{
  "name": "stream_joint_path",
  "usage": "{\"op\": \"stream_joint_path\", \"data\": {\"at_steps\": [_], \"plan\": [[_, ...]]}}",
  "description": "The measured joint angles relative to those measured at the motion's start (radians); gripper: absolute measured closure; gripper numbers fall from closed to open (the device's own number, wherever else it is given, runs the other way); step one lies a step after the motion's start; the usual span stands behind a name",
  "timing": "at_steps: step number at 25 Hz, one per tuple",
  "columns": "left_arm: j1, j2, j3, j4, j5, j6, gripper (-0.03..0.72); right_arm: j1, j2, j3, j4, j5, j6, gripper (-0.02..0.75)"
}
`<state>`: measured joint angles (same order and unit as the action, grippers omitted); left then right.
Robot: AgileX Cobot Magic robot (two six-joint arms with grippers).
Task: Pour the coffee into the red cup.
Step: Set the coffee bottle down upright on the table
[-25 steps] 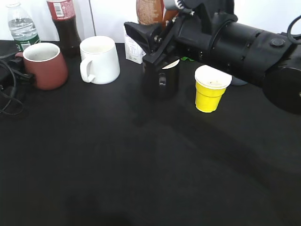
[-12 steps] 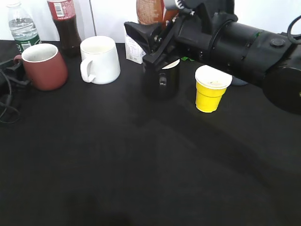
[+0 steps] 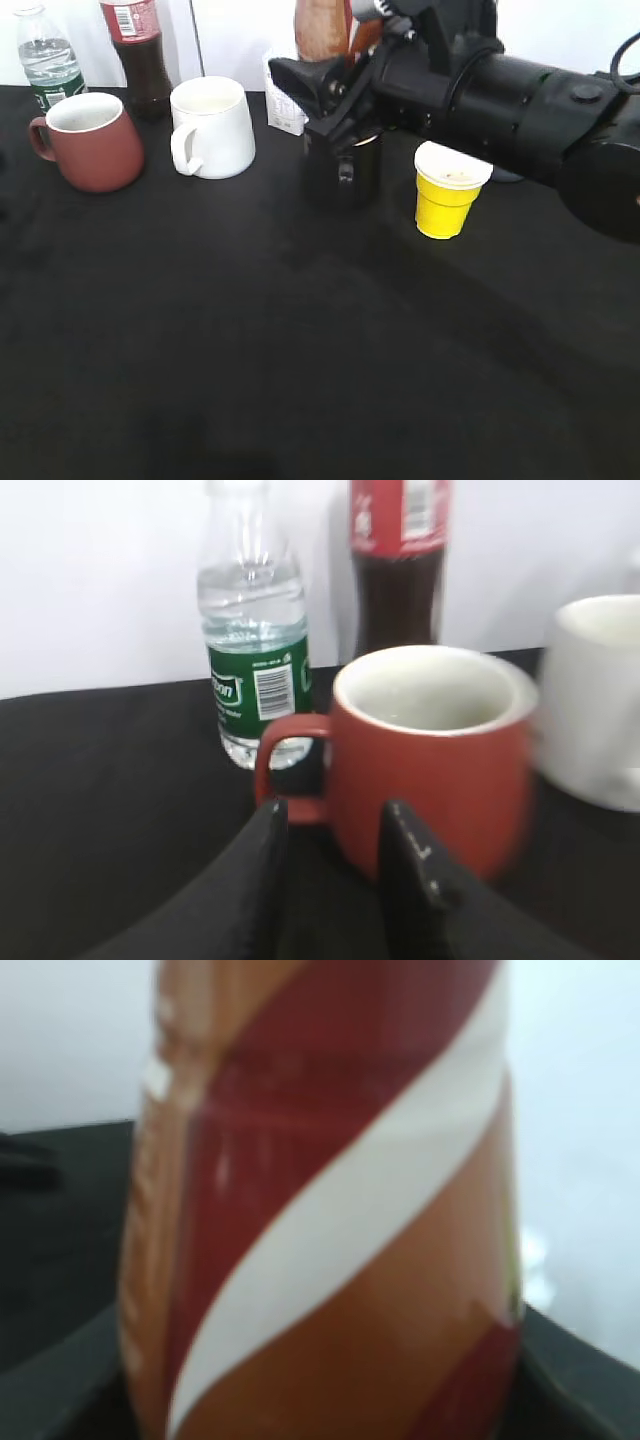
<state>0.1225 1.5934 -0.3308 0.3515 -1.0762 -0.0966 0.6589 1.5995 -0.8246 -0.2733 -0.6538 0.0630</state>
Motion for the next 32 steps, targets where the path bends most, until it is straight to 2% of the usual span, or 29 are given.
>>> {"op": "stream_joint_path", "data": {"at_steps": [4, 6, 9, 10, 12, 13, 14, 16, 19, 22, 27, 29, 30, 32], "plan": [[-0.001, -0.405, 0.032, 0.291, 0.309, -0.236, 0.445, -0.005, 0.0, -0.014, 0.116, 0.076, 0.013, 0.209], [-0.001, -0.573, 0.033, 0.347, 0.402, -0.353, 0.445, -0.057, 0.0, -0.056, 0.127, 0.118, 0.014, 0.209], [-0.001, -0.611, 0.033, 0.354, 0.442, -0.371, 0.445, -0.174, 0.0, -0.086, 0.135, 0.119, 0.015, 0.209], [-0.001, -0.611, 0.034, 0.36, 0.449, -0.376, 0.445, -0.263, 0.0, -0.086, 0.135, 0.12, 0.015, 0.209], [-0.001, -0.611, 0.034, 0.413, 0.452, -0.377, 0.445, -0.388, 0.0, -0.086, 0.138, 0.12, 0.016, 0.209], [-0.001, -0.611, 0.034, 0.418, 0.452, -0.378, 0.445, -0.42, 0.0, -0.086, 0.138, 0.12, 0.017, 0.209], [-0.001, -0.611, 0.034, 0.426, 0.453, -0.379, 0.445, -0.511, 0.0, -0.086, 0.139, 0.12, 0.017, 0.209], [-0.001, -0.608, 0.034, 0.428, 0.455, -0.379, 0.445, -0.617, 0.0, -0.086, 0.142, 0.12, 0.017, 0.209], [-0.001, -0.6, 0.034, 0.429, 0.456, -0.379, 0.445, -0.729, 0.011, -0.089, 0.143, 0.099, 0.017, 0.209], [-0.001, -0.6, 0.034, 0.429, 0.456, -0.38, 0.445, -0.759, 0.108, -0.134, 0.142, 0.07, 0.017, 0.209], [-0.001, -0.6, 0.034, 0.428, 0.456, -0.38, 0.445, -0.759, 0.298, -0.276, 0.109, 0.067, 0.018, 0.209], [-0.001, -0.6, 0.034, 0.428, 0.456, -0.38, 0.445, -0.76, 0.371, -0.339, 0.043, 0.066, 0.046, 0.209], [-0.001, -0.6, 0.034, 0.428, 0.456, -0.38, 0.445, -0.774, 0.414, -0.376, -0.057, 0.05, 0.139, 0.209], [-0.001, -0.6, 0.034, 0.428, 0.456, -0.38, 0.445, -0.814, 0.465, -0.407, -0.172, -0.012, 0.248, 0.209]]}}
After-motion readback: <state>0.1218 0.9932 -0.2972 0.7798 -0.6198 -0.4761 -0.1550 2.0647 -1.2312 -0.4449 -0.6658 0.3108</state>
